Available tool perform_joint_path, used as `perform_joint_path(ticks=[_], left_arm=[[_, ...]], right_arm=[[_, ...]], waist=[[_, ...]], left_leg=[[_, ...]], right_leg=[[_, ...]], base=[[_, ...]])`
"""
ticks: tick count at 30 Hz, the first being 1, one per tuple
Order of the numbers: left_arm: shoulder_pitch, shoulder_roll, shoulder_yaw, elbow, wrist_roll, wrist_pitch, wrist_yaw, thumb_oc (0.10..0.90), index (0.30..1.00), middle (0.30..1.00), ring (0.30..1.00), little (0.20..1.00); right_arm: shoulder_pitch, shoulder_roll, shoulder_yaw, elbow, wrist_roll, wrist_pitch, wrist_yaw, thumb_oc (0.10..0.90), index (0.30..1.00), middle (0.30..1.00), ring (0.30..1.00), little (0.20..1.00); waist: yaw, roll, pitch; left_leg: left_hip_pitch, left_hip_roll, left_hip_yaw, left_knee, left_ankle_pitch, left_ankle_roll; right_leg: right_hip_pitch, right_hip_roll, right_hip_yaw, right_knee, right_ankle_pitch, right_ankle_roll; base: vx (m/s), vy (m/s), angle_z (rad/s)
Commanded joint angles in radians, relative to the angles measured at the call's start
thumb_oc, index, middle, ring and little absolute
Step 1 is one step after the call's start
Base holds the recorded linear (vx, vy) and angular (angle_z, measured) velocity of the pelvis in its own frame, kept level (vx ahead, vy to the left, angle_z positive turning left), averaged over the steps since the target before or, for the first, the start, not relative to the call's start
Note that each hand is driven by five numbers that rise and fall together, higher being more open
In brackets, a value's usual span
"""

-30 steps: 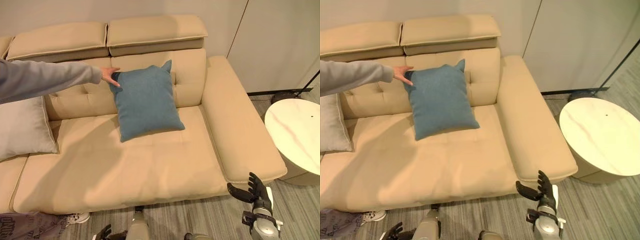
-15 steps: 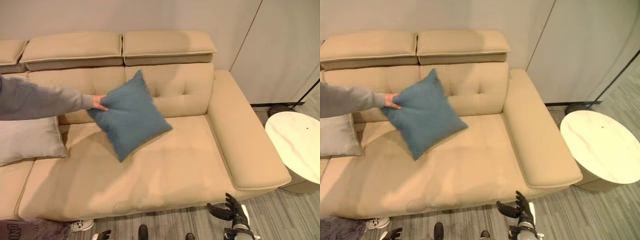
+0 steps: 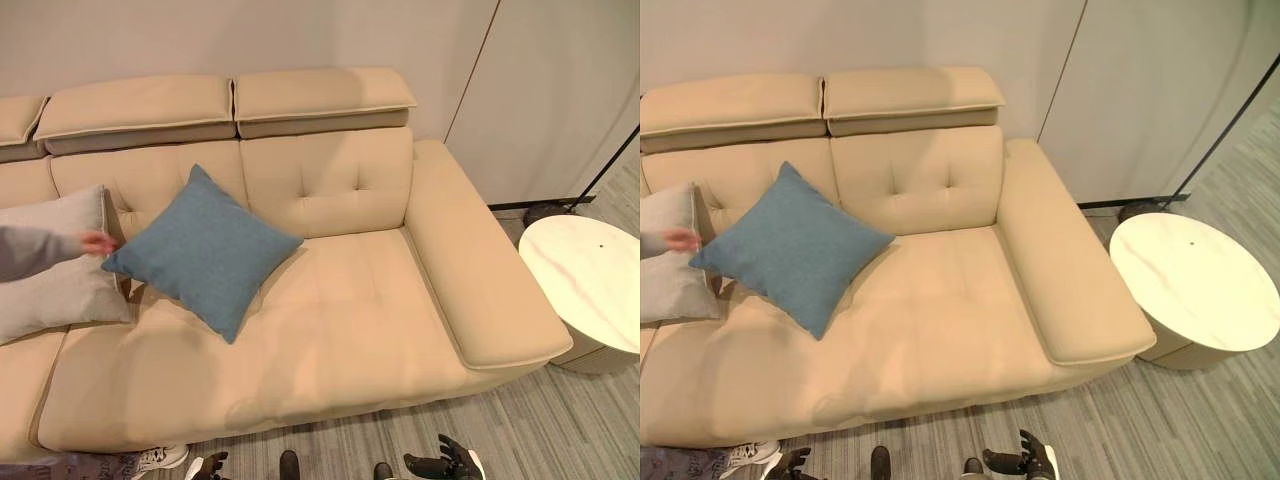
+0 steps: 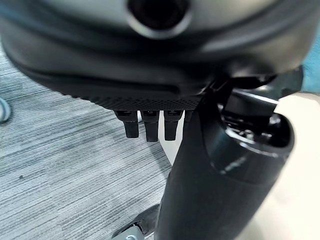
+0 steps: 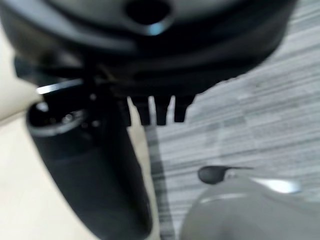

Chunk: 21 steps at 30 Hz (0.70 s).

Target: Pick up all the scattered cushions and arrange them neatly on the sofa.

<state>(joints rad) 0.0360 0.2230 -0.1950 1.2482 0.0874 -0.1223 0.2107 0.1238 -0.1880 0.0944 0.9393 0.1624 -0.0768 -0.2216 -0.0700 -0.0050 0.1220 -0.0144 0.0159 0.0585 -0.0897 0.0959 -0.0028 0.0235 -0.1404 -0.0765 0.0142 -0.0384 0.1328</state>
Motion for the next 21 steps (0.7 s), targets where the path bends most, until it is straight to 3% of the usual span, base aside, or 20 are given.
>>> perform_joint_path(ticks=[1, 12, 13, 14, 15, 16, 18, 20, 21], left_arm=[[-0.025, -0.023, -0.024, 0.033, 0.064, 0.007, 0.011, 0.8, 0.9, 0.9, 0.9, 0.9], [-0.06, -0.026, -0.004, -0.005, -0.038, -0.009, 0.016, 0.8, 0.9, 0.9, 0.9, 0.9], [-0.063, -0.024, 0.001, -0.014, -0.057, -0.016, 0.016, 0.8, 0.9, 0.9, 0.9, 0.9], [-0.069, -0.019, 0.005, -0.049, -0.105, -0.032, 0.017, 0.8, 0.9, 0.9, 0.9, 0.9], [-0.074, -0.02, 0.002, -0.068, -0.115, -0.037, 0.021, 0.8, 0.9, 0.9, 0.9, 0.9], [-0.074, -0.02, 0.002, -0.068, -0.115, -0.036, 0.021, 0.8, 0.9, 0.9, 0.9, 0.9], [-0.086, -0.024, 0.005, -0.08, -0.148, -0.034, 0.025, 0.8, 0.9, 0.9, 0.9, 0.9], [-0.071, -0.034, 0.043, -0.044, -0.185, -0.023, 0.016, 0.8, 0.9, 0.9, 0.9, 0.9], [-0.07, -0.034, 0.044, -0.044, -0.185, -0.023, 0.016, 0.8, 0.9, 0.9, 0.9, 0.9]], right_arm=[[-0.042, -0.044, 0.01, -0.06, -0.003, -0.047, -0.005, 0.8, 0.9, 0.9, 0.9, 0.9], [-0.044, -0.046, 0.019, -0.059, 0.001, -0.05, -0.001, 0.8, 0.9, 0.9, 0.9, 0.9], [-0.051, -0.048, 0.02, -0.064, -0.003, -0.052, -0.002, 0.8, 0.9, 0.9, 0.9, 0.9], [-0.072, -0.071, 0.027, -0.093, -0.015, -0.061, -0.011, 0.8, 0.9, 0.9, 0.9, 0.9], [-0.078, -0.077, 0.025, -0.11, -0.015, -0.064, -0.017, 0.8, 0.9, 0.9, 0.9, 0.9], [-0.079, -0.077, 0.025, -0.11, -0.015, -0.064, -0.017, 0.8, 0.9, 0.9, 0.9, 0.9], [-0.092, -0.094, 0.023, -0.115, -0.018, -0.06, -0.029, 0.8, 0.9, 0.9, 0.9, 0.9], [-0.085, -0.095, 0.021, -0.111, -0.017, -0.053, -0.037, 0.8, 0.9, 0.9, 0.9, 0.9], [-0.085, -0.095, 0.022, -0.111, -0.017, -0.053, -0.037, 0.8, 0.9, 0.9, 0.9, 0.9]], waist=[[0.003, -0.007, -0.005], [-0.001, -0.001, 0.01], [0.004, -0.003, 0.019], [0.024, -0.013, 0.063], [0.032, -0.017, 0.083], [0.03, -0.016, 0.082], [0.039, -0.029, 0.109], [0.055, -0.04, 0.09], [0.055, -0.042, 0.091]], left_leg=[[0.053, -0.024, 0.005, 0.054, -0.162, -0.001], [0.066, 0.002, -0.01, 0.012, -0.13, -0.023], [0.053, 0.004, -0.02, 0.04, -0.137, -0.026], [-0.041, 0.0, -0.022, 0.206, -0.151, -0.052], [-0.097, 0.001, -0.023, 0.29, -0.136, -0.069], [-0.102, 0.001, -0.025, 0.296, -0.139, -0.07], [-0.197, 0.042, 0.044, 0.407, -0.106, -0.083], [-0.199, 0.106, 0.129, 0.306, -0.106, -0.074], [-0.194, 0.104, 0.131, 0.301, -0.103, -0.073]], right_leg=[[0.0, 0.033, 0.009, 0.042, -0.002, 0.004], [-0.018, 0.052, -0.033, 0.089, -0.028, -0.008], [-0.019, 0.051, -0.04, 0.09, -0.033, -0.012], [-0.014, 0.04, -0.055, 0.081, -0.045, -0.032], [-0.01, 0.037, -0.064, 0.076, -0.05, -0.041], [-0.012, 0.037, -0.066, 0.077, -0.05, -0.041], [0.007, 0.028, -0.103, 0.065, -0.064, -0.056], [0.05, 0.026, -0.151, 0.032, -0.071, -0.044], [0.053, 0.025, -0.151, 0.03, -0.07, -0.044]], base=[[0.02, -0.069, -0.02], [0.02, -0.071, 0.0], [-0.05, -0.117, 0.26], [-0.09, -0.139, 0.35], [-0.1, -0.105, 0.4], [-0.07, -0.056, 0.58], [0.0, -0.055, 0.83], [0.22, 0.045, 0.83], [0.28, 0.111, 0.34]])
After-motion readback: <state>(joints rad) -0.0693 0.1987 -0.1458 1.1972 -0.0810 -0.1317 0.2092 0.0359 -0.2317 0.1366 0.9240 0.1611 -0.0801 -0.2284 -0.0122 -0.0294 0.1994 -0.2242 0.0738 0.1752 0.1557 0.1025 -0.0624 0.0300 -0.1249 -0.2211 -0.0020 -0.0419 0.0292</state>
